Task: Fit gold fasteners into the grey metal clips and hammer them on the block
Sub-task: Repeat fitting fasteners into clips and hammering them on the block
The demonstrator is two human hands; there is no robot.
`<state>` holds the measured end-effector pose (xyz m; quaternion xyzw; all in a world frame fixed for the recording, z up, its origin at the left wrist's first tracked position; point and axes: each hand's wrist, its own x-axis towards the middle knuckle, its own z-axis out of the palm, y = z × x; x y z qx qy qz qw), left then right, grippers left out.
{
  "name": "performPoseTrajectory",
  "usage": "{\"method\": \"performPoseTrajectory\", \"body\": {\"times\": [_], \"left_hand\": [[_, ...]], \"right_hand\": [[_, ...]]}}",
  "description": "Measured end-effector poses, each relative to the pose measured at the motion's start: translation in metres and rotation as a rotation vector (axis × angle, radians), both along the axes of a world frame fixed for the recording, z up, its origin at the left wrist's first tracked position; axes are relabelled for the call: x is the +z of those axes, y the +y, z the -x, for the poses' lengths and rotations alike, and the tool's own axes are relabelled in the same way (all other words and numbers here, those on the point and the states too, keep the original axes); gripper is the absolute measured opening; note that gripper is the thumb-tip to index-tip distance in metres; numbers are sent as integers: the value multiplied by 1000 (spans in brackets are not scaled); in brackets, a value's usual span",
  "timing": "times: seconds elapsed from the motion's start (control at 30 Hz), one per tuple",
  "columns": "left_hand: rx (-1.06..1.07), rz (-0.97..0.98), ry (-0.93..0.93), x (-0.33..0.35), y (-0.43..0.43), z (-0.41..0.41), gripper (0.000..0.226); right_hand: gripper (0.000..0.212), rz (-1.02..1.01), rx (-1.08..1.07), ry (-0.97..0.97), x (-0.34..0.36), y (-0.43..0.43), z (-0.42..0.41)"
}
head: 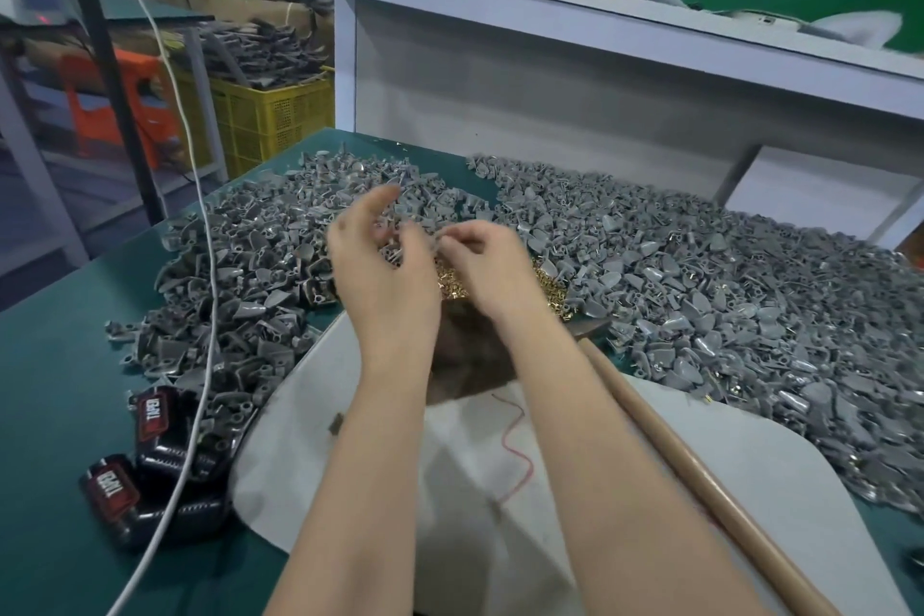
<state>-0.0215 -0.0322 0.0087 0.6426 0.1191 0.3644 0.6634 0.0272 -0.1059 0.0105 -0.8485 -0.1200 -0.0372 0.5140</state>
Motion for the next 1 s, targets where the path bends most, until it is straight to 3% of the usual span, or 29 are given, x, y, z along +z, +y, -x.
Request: {"method": "performPoseTrajectory", "body": {"times": [0.17,0.33,0.47,1.0], "left_hand": [[-357,-247,144,-14,-15,-4,20],[-444,-283,181,-17,-20,-3,8],[-504,-303,194,-18,-23,-3,17],[-416,-320,186,-19,-24,-5,18]], "right_hand": [[21,-193,-6,32,3,-60,12],[16,-143,-63,-9,3,-73,22],[17,-153,-97,-30,2,-73,25],[14,-51,-76,-139,-6,-73,24]]}}
